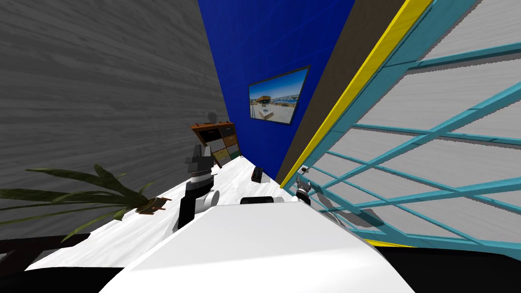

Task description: Pull the door open

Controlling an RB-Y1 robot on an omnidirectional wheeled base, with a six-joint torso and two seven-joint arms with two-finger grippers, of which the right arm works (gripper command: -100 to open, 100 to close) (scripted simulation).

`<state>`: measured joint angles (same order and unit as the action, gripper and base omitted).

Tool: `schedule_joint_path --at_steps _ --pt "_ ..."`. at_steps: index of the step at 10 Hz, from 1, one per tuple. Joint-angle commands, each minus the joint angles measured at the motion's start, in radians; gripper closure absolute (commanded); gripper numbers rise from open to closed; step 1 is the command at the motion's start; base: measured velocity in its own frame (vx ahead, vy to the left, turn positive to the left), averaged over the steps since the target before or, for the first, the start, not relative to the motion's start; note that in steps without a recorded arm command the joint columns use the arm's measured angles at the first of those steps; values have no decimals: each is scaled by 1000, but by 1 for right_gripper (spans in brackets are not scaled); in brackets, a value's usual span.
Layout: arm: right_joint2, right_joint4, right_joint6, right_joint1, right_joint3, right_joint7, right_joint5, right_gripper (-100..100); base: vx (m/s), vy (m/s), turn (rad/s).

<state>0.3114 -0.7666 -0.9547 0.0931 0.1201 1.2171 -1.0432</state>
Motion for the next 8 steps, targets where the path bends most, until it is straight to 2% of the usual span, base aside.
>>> schedule_joint_path --at_steps 1,3,4,6,8 --pt "7 32 -5 -13 -8 16 -5 -100 -25 -4 124" --pt "19 66 -9 -24 -23 35 -14 -100 -9 -16 137" --pt "31 100 -13 -35 -37 54 -22 -100 21 -52 256" --pt "31 100 -13 -35 -37 54 -22 -100 23 -37 24" --pt "45 143 -18 -48 -55 78 -33 -100 56 -71 136"
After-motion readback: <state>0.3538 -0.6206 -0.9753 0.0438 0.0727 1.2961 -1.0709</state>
